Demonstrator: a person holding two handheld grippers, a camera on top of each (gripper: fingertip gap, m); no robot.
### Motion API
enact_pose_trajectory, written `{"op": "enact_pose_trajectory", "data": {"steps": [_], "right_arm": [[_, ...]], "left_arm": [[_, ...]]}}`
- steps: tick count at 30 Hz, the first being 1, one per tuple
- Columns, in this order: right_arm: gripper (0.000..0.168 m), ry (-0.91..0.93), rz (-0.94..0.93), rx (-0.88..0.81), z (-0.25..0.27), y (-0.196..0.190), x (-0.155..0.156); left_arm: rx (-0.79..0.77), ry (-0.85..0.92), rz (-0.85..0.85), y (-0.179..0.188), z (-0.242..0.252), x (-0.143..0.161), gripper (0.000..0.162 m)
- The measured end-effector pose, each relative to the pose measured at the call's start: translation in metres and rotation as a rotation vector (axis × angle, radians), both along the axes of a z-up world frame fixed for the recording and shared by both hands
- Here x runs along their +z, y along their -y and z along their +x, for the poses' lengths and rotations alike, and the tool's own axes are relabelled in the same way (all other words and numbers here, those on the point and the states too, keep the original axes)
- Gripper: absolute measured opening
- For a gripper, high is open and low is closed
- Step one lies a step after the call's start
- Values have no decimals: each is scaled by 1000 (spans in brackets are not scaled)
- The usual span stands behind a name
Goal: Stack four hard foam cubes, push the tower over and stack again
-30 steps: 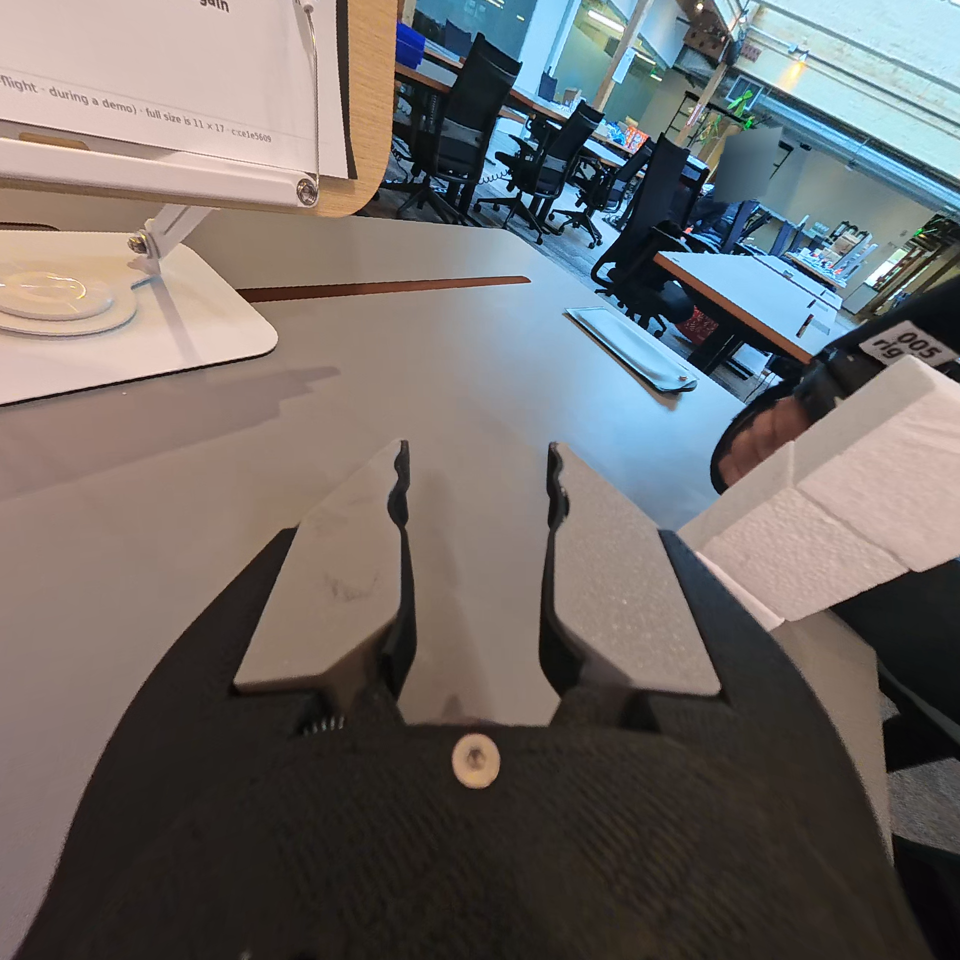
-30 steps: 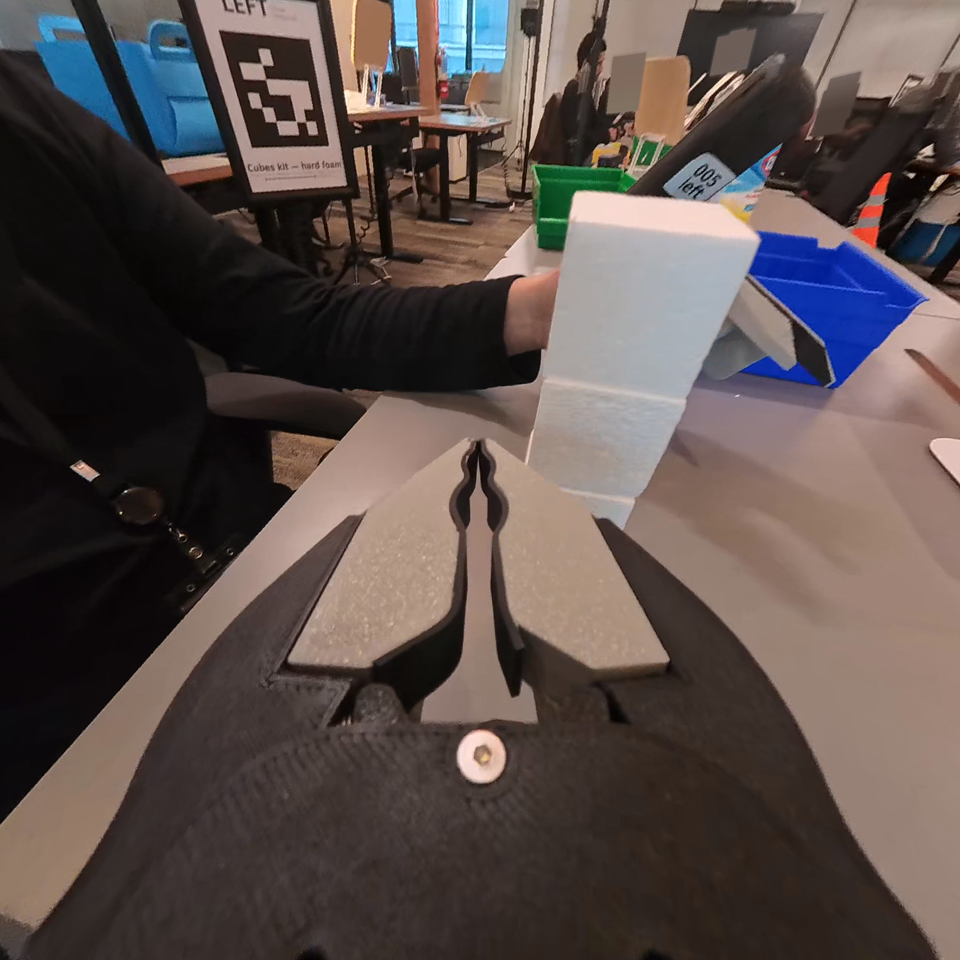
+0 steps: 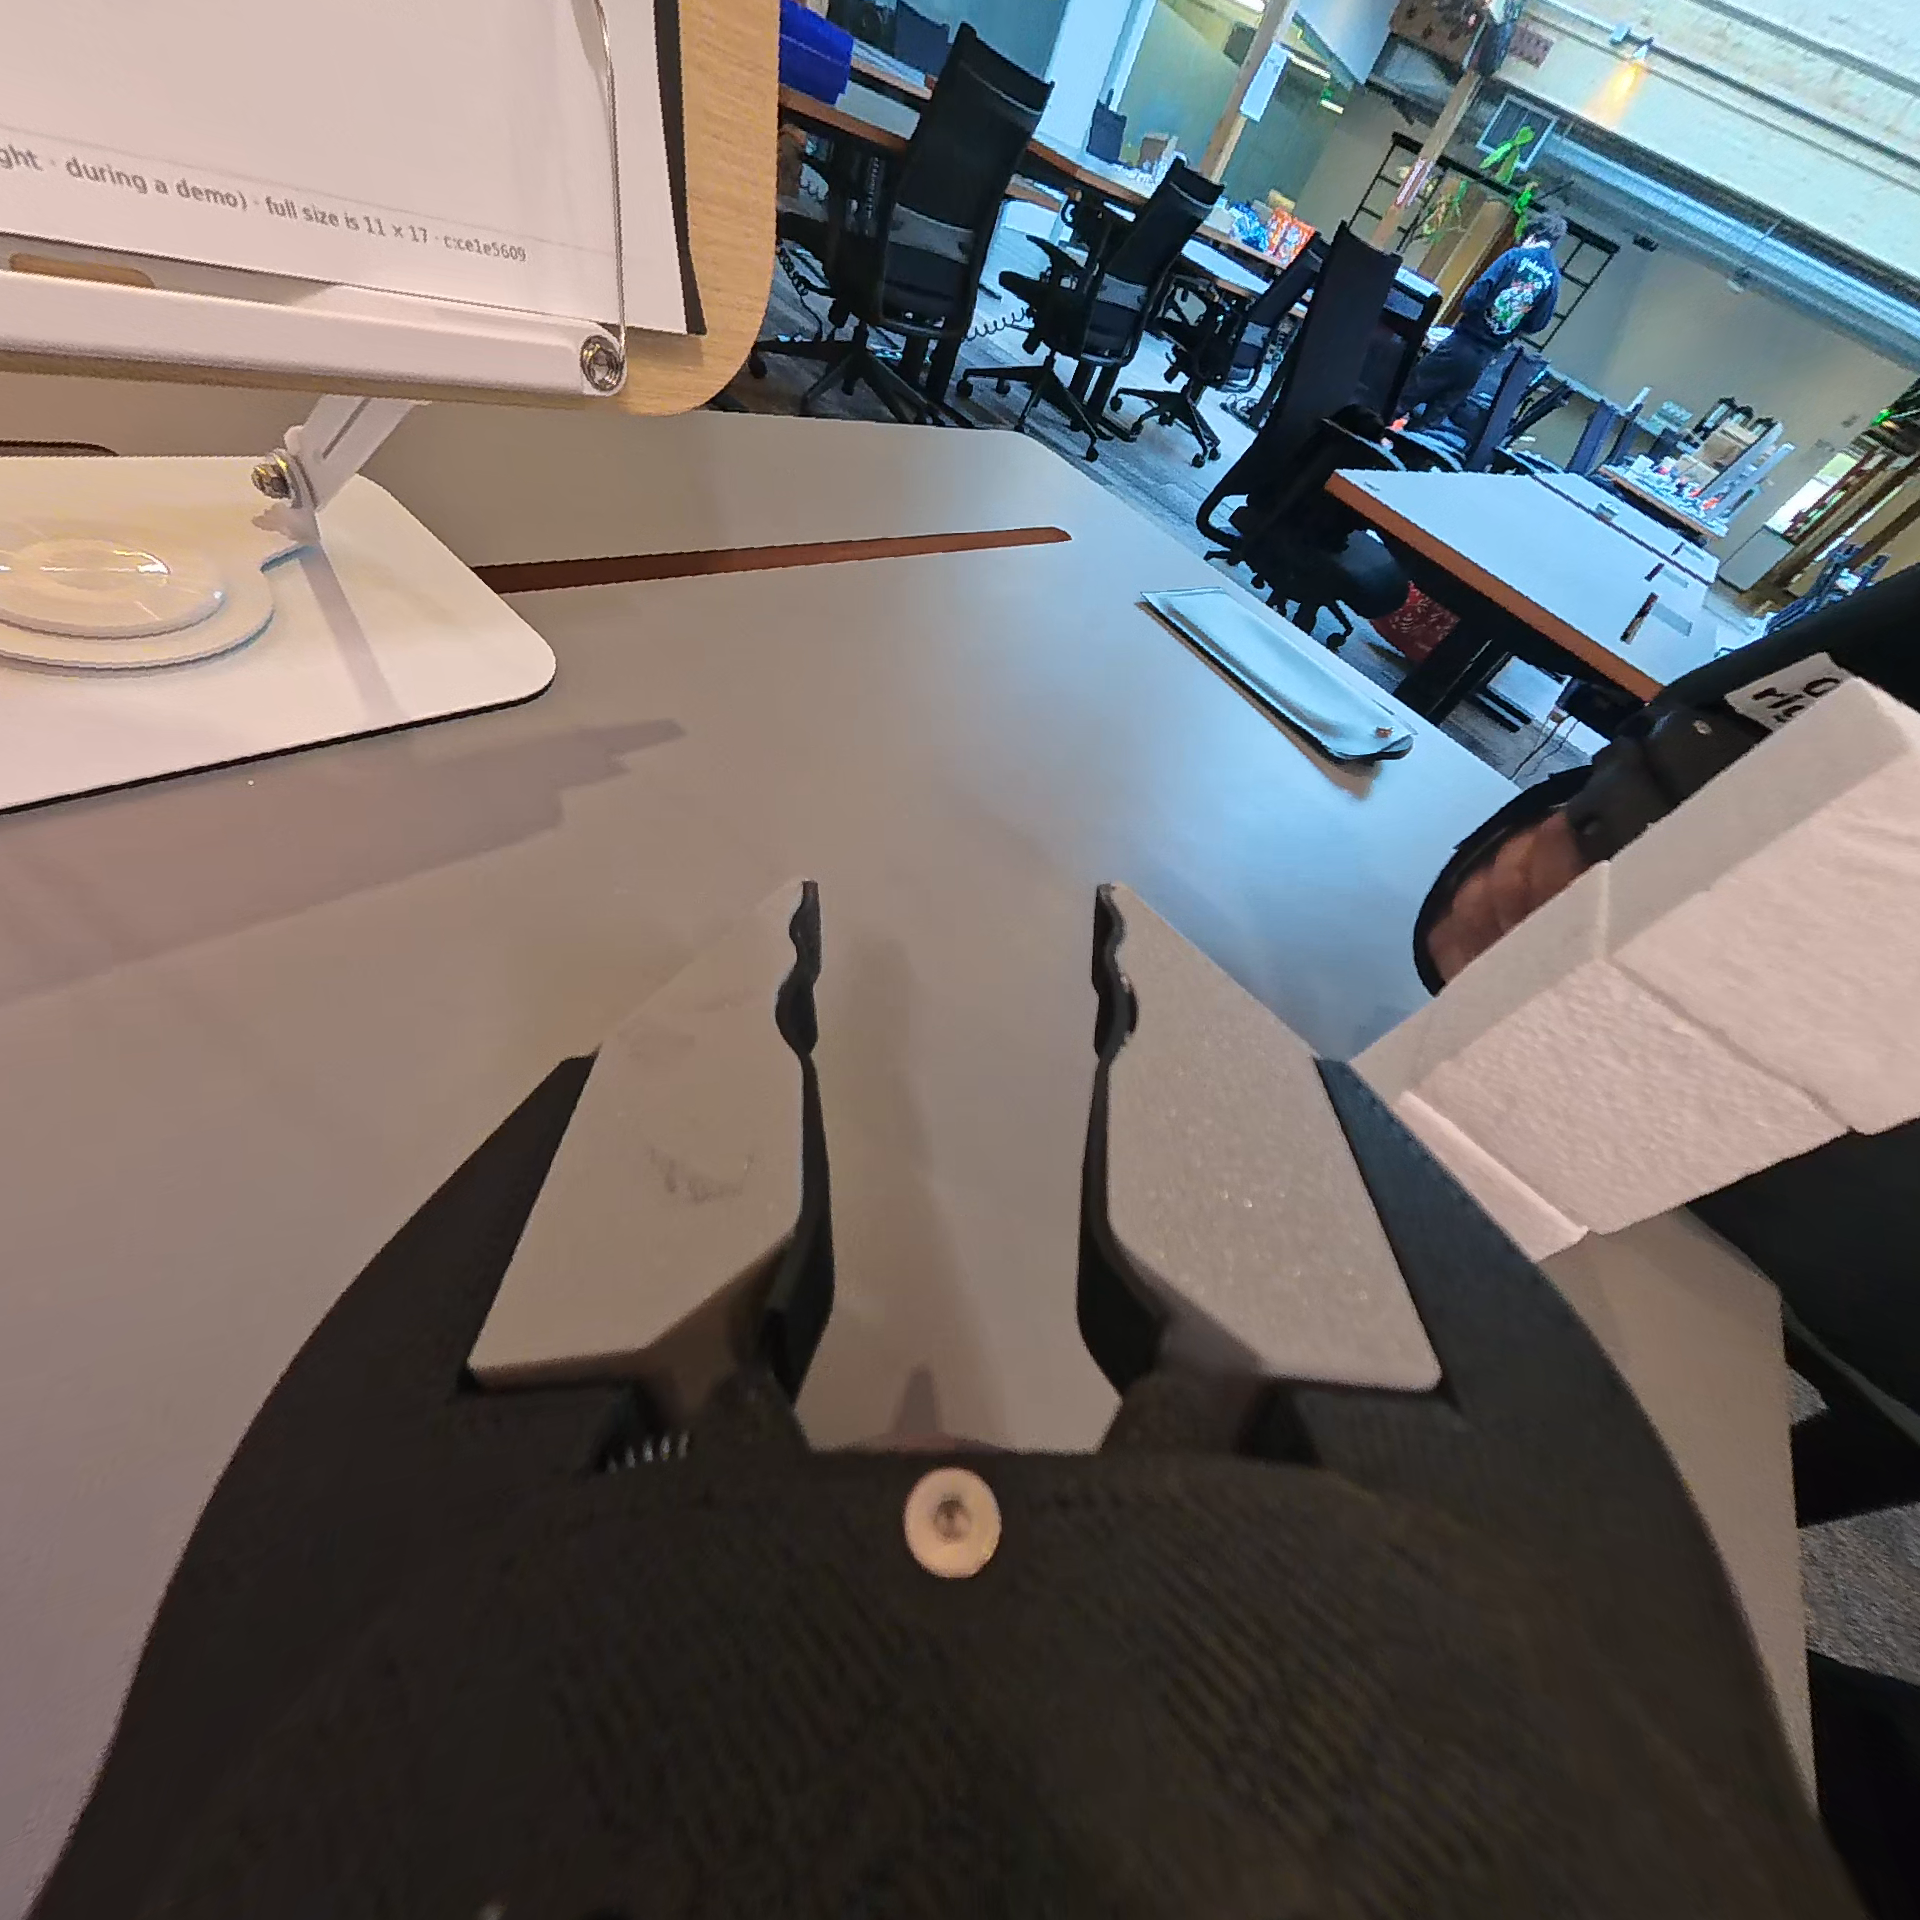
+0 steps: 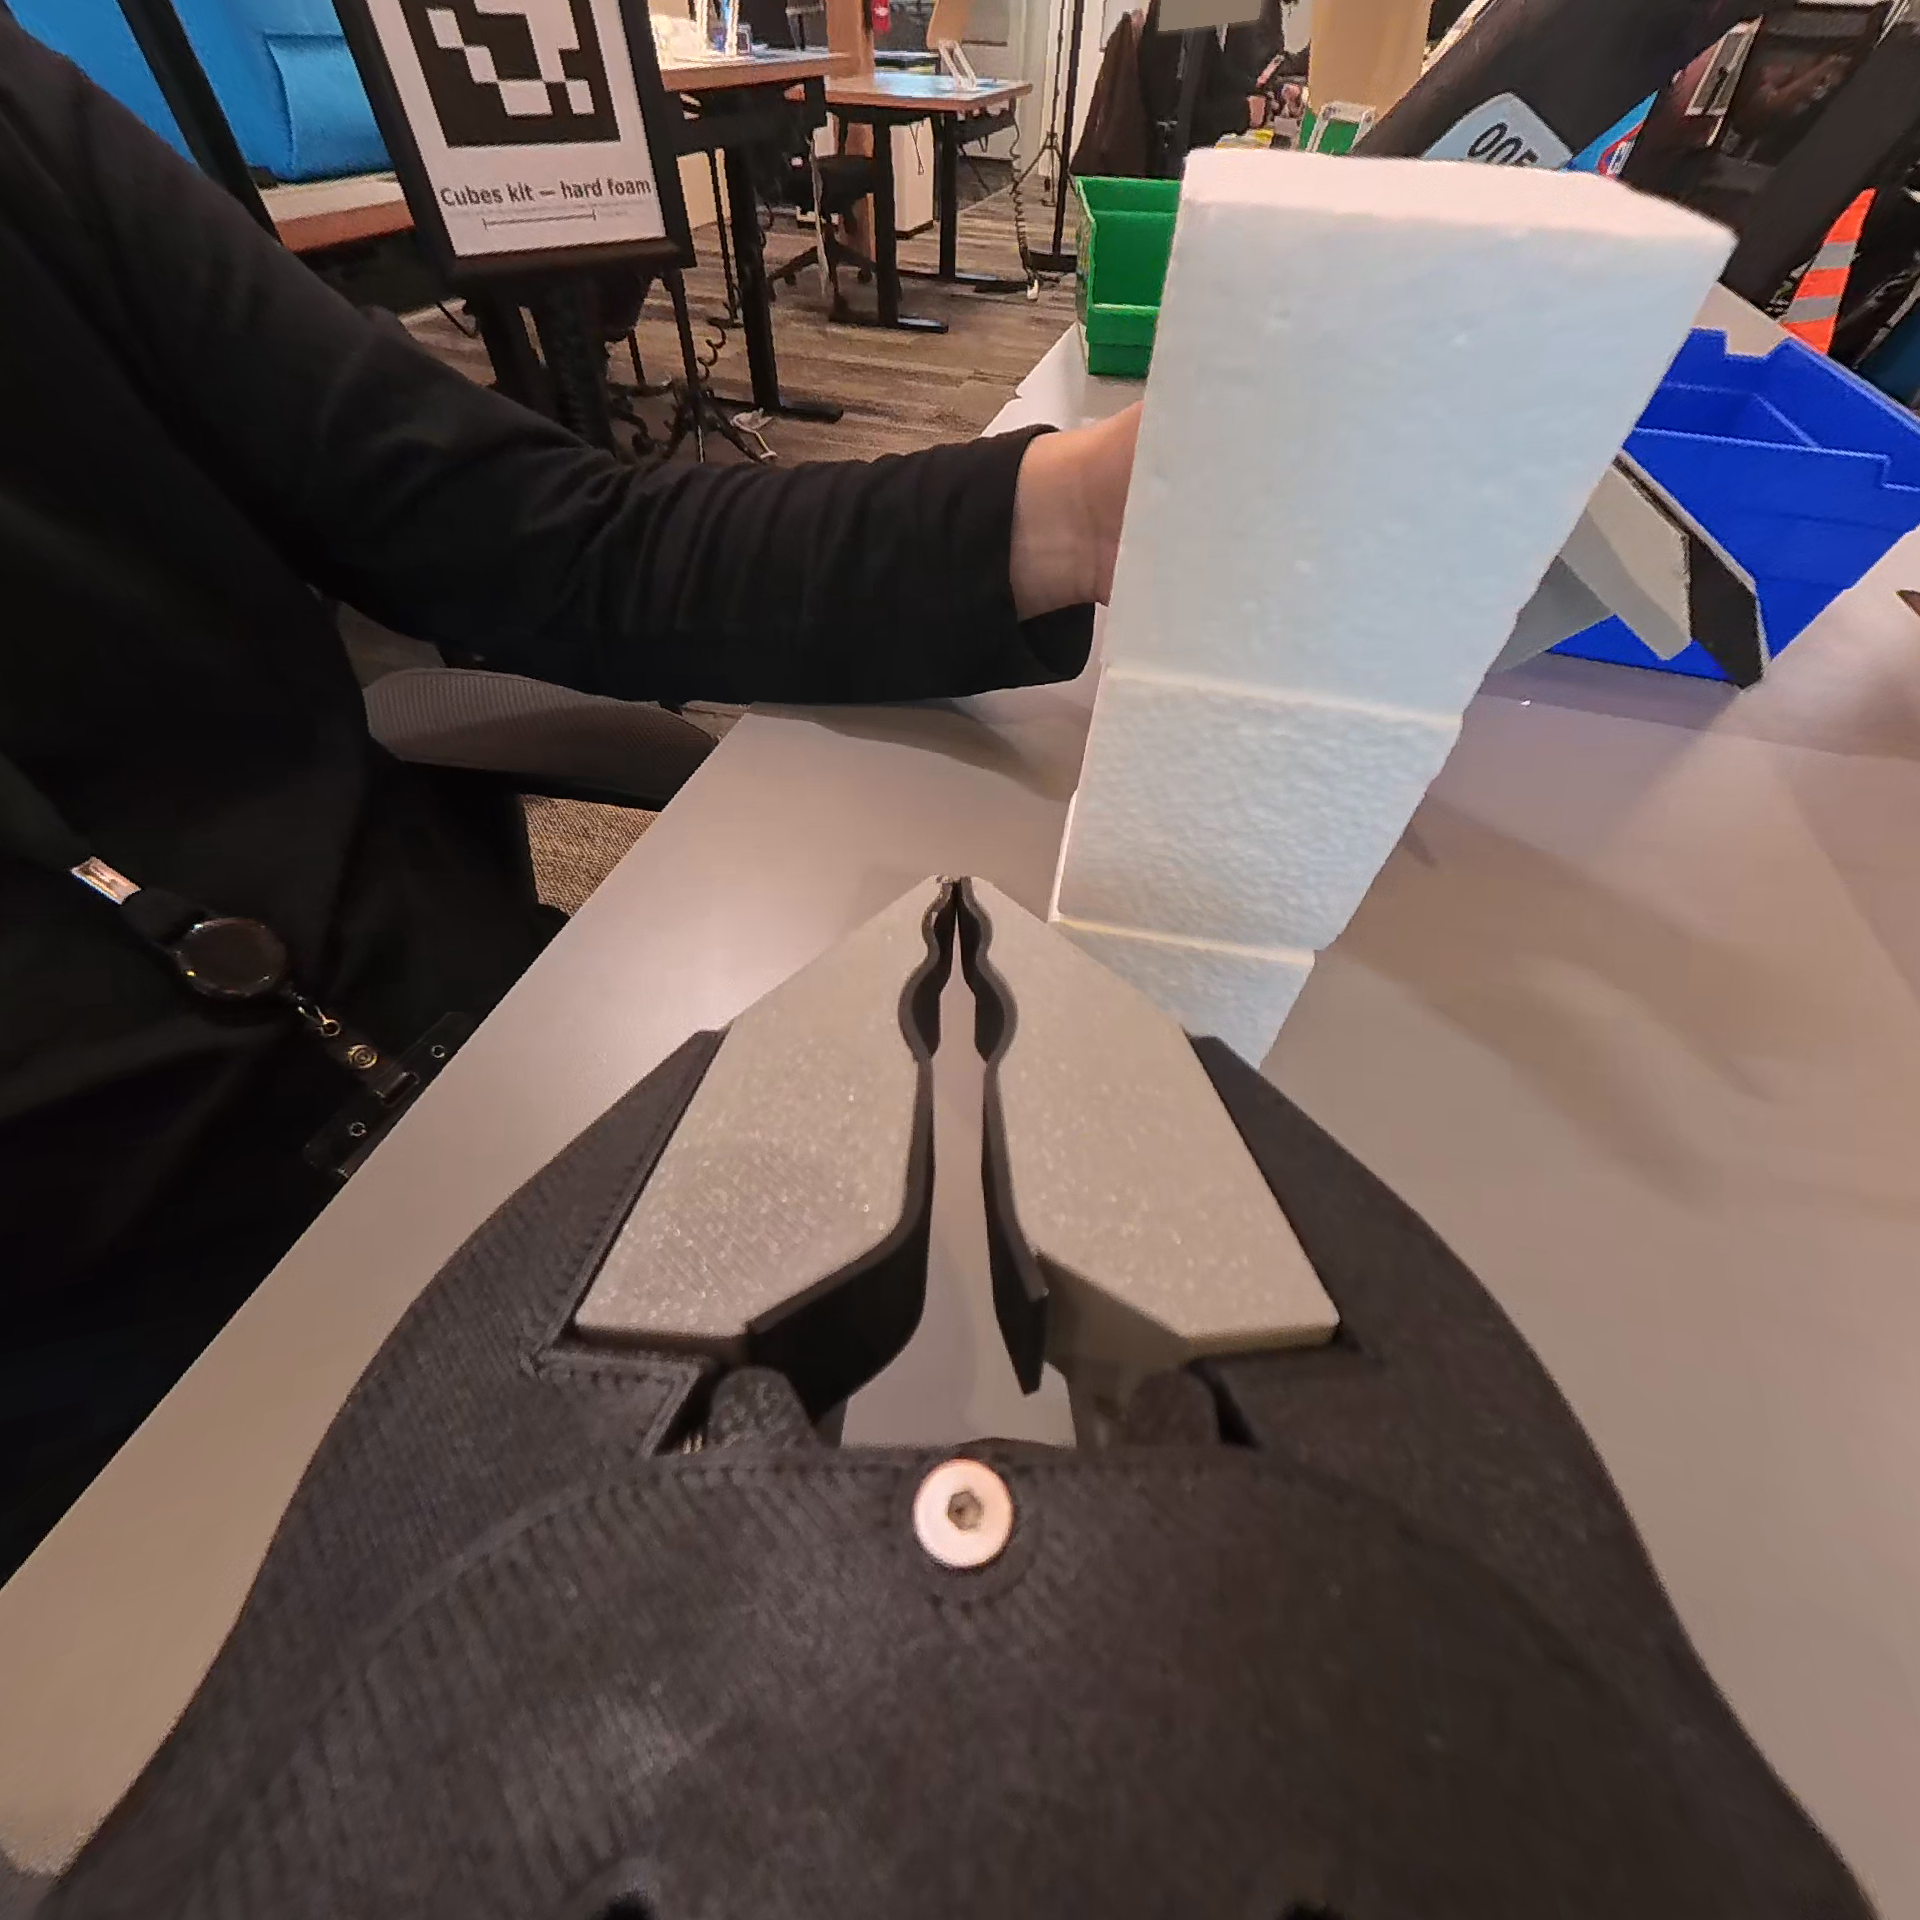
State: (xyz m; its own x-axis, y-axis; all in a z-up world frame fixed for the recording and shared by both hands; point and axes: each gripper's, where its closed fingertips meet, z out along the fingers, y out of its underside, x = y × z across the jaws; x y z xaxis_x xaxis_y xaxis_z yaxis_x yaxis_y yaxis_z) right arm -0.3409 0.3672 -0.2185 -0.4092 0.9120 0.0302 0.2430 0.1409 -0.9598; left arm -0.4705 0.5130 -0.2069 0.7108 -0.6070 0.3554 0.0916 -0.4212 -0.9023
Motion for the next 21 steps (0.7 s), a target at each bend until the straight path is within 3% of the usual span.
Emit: {"op": "enact_pose_trajectory", "data": {"steps": [21], "right_arm": [[0, -1, 6, -8, 1, -1, 0]], "left_arm": [[1, -17, 6, 1, 1, 0, 50]]}}
